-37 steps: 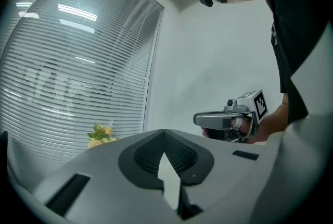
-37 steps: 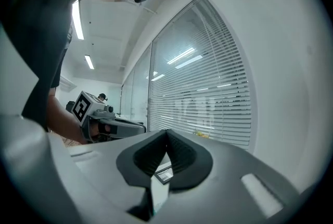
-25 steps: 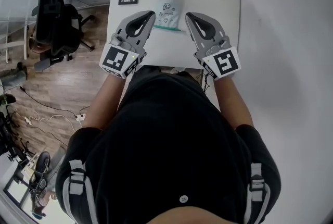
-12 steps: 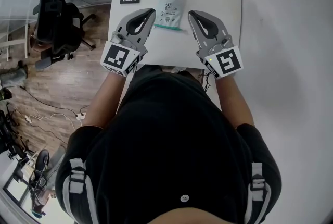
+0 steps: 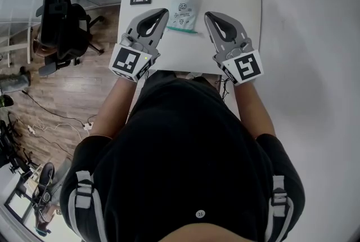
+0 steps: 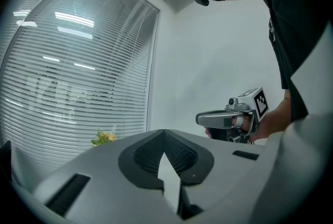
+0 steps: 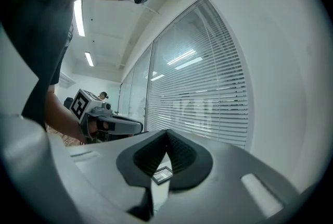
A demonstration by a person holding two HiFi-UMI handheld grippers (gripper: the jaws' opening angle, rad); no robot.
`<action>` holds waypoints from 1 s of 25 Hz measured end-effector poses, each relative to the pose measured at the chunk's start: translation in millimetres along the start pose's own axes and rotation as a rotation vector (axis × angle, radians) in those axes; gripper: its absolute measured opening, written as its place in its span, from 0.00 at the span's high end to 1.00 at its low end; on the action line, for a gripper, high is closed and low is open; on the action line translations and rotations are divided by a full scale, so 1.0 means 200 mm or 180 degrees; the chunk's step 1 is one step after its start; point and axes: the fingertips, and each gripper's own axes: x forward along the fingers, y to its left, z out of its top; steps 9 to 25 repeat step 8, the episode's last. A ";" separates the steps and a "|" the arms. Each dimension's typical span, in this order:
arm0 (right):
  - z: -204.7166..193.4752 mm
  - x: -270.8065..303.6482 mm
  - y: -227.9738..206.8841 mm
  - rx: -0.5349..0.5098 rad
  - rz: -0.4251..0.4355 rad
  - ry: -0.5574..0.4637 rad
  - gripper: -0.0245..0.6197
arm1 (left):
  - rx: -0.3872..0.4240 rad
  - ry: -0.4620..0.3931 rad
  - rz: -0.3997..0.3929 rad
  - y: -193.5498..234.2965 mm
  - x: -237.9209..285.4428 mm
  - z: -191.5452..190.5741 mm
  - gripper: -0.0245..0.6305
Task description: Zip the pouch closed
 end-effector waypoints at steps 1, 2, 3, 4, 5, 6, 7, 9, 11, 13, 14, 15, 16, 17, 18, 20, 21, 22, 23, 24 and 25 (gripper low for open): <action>0.00 0.00 0.00 -0.0004 -0.0003 0.0003 0.95 | 0.0004 0.0000 0.0001 0.00 0.00 0.00 0.95; 0.00 0.00 0.00 -0.0007 -0.0004 0.0004 0.95 | 0.0009 0.0000 0.0001 0.00 0.00 0.00 0.95; -0.01 0.00 0.00 -0.0007 -0.0005 0.0002 0.95 | 0.0012 0.0000 0.0001 0.00 0.00 0.00 0.95; -0.01 0.00 0.00 -0.0006 -0.0005 0.0000 0.95 | 0.0010 0.0000 0.0001 0.00 0.00 0.00 0.95; 0.00 0.00 0.00 -0.0004 -0.0005 -0.0002 0.95 | 0.0006 -0.0002 0.0001 0.00 0.00 0.00 0.95; 0.00 0.00 0.00 -0.0003 -0.0005 -0.0003 0.95 | 0.0001 -0.0004 0.0002 0.00 0.00 0.00 0.95; 0.00 0.00 0.00 -0.0003 -0.0005 -0.0005 0.95 | -0.0002 -0.0006 0.0004 0.00 0.00 0.00 0.95; 0.00 0.00 0.00 -0.0003 -0.0005 -0.0006 0.95 | -0.0006 -0.0008 0.0006 0.00 0.00 0.00 0.95; 0.00 0.00 0.00 -0.0003 -0.0005 -0.0006 0.95 | -0.0006 -0.0008 0.0006 0.00 0.00 0.00 0.95; 0.00 0.00 0.00 -0.0003 -0.0005 -0.0006 0.95 | -0.0006 -0.0008 0.0006 0.00 0.00 0.00 0.95; 0.00 0.00 0.00 -0.0003 -0.0005 -0.0006 0.95 | -0.0006 -0.0008 0.0006 0.00 0.00 0.00 0.95; 0.00 0.00 0.00 -0.0003 -0.0005 -0.0006 0.95 | -0.0006 -0.0008 0.0006 0.00 0.00 0.00 0.95; 0.00 0.00 0.00 -0.0003 -0.0005 -0.0006 0.95 | -0.0006 -0.0008 0.0006 0.00 0.00 0.00 0.95; 0.00 0.00 0.00 -0.0003 -0.0005 -0.0006 0.95 | -0.0006 -0.0008 0.0006 0.00 0.00 0.00 0.95; 0.00 0.00 0.00 -0.0003 -0.0005 -0.0006 0.95 | -0.0006 -0.0008 0.0006 0.00 0.00 0.00 0.95; 0.00 0.00 0.00 -0.0003 -0.0005 -0.0006 0.95 | -0.0006 -0.0008 0.0006 0.00 0.00 0.00 0.95; 0.00 0.00 0.00 -0.0003 -0.0005 -0.0006 0.95 | -0.0006 -0.0008 0.0006 0.00 0.00 0.00 0.95; 0.00 0.00 0.00 -0.0003 -0.0005 -0.0006 0.95 | -0.0006 -0.0008 0.0006 0.00 0.00 0.00 0.95; 0.00 0.00 0.00 -0.0003 -0.0005 -0.0006 0.95 | -0.0006 -0.0008 0.0006 0.00 0.00 0.00 0.95; 0.00 0.00 0.00 -0.0003 -0.0005 -0.0006 0.95 | -0.0006 -0.0008 0.0006 0.00 0.00 0.00 0.95; 0.00 0.00 0.00 -0.0003 -0.0005 -0.0006 0.95 | -0.0006 -0.0008 0.0006 0.00 0.00 0.00 0.95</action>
